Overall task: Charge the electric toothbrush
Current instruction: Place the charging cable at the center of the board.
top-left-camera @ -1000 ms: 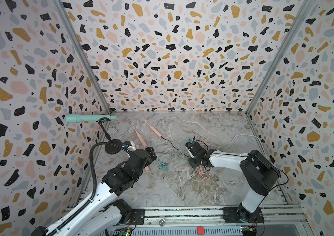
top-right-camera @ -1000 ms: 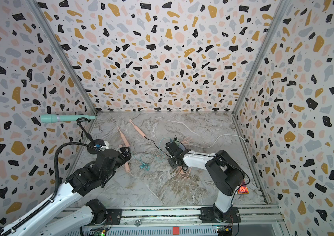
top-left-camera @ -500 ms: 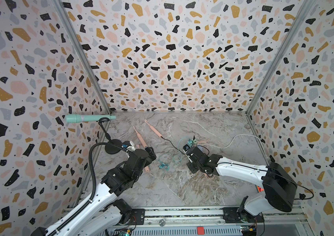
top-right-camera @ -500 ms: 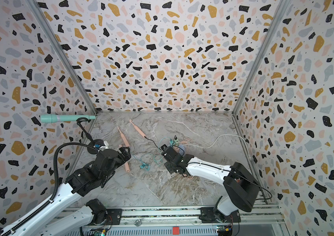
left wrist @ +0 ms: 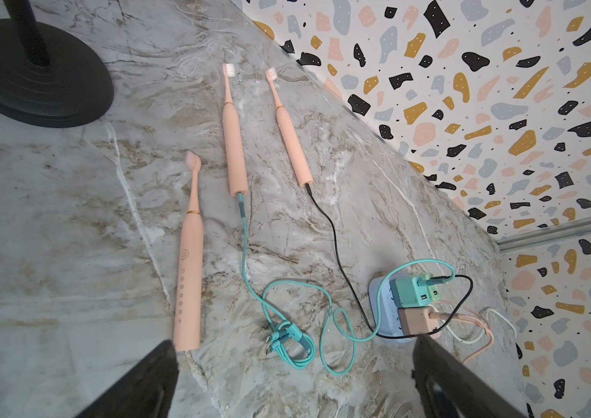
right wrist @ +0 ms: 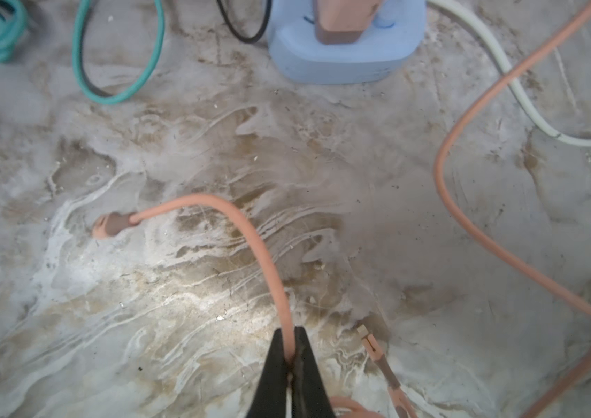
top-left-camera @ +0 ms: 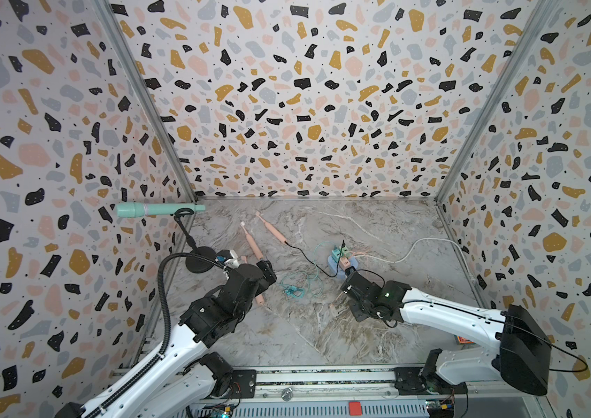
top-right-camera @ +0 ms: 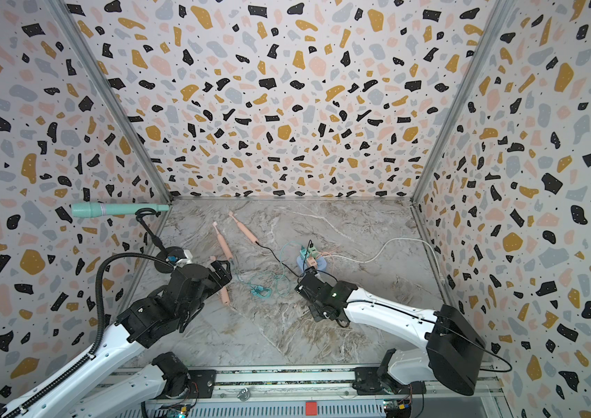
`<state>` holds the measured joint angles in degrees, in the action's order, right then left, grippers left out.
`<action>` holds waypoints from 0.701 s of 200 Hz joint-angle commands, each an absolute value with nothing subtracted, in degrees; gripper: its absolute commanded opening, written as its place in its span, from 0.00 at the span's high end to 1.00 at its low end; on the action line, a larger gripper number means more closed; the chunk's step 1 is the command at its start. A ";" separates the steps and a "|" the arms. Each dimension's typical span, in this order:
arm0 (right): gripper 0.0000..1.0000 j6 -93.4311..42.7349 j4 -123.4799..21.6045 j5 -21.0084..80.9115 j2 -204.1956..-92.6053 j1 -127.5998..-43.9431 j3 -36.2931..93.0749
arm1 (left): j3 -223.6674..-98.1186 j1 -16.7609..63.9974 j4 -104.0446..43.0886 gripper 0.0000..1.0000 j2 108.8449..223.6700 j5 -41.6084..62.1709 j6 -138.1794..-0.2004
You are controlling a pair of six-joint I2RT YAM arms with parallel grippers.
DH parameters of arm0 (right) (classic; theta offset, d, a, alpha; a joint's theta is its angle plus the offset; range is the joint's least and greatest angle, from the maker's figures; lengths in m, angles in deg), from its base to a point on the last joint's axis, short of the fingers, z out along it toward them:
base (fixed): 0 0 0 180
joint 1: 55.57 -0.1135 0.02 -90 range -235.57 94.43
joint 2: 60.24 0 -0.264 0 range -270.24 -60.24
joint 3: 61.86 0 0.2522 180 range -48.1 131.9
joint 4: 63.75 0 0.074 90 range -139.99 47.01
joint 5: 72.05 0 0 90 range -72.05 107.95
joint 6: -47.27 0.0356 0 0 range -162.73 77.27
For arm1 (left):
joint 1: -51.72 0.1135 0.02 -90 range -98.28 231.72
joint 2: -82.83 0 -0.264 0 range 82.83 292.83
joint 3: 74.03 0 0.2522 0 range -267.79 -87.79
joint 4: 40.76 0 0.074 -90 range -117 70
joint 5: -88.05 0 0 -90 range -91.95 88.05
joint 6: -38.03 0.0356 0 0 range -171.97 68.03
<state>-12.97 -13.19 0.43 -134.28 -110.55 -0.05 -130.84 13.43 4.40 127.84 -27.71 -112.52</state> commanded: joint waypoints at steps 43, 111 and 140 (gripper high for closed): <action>0.85 -4.41 -19.46 20.91 -130.52 -117.82 -7.27 | -130.15 14.01 3.04 0.00 127.46 -27.79 -112.88; 0.51 -22.82 -14.04 17.88 -132.75 -122.40 2.88 | -130.50 14.31 4.19 0.00 126.79 -27.93 -112.79; 0.53 -23.84 -10.14 17.73 -137.54 -122.81 7.18 | -130.85 14.37 5.55 0.01 125.87 -27.70 -113.23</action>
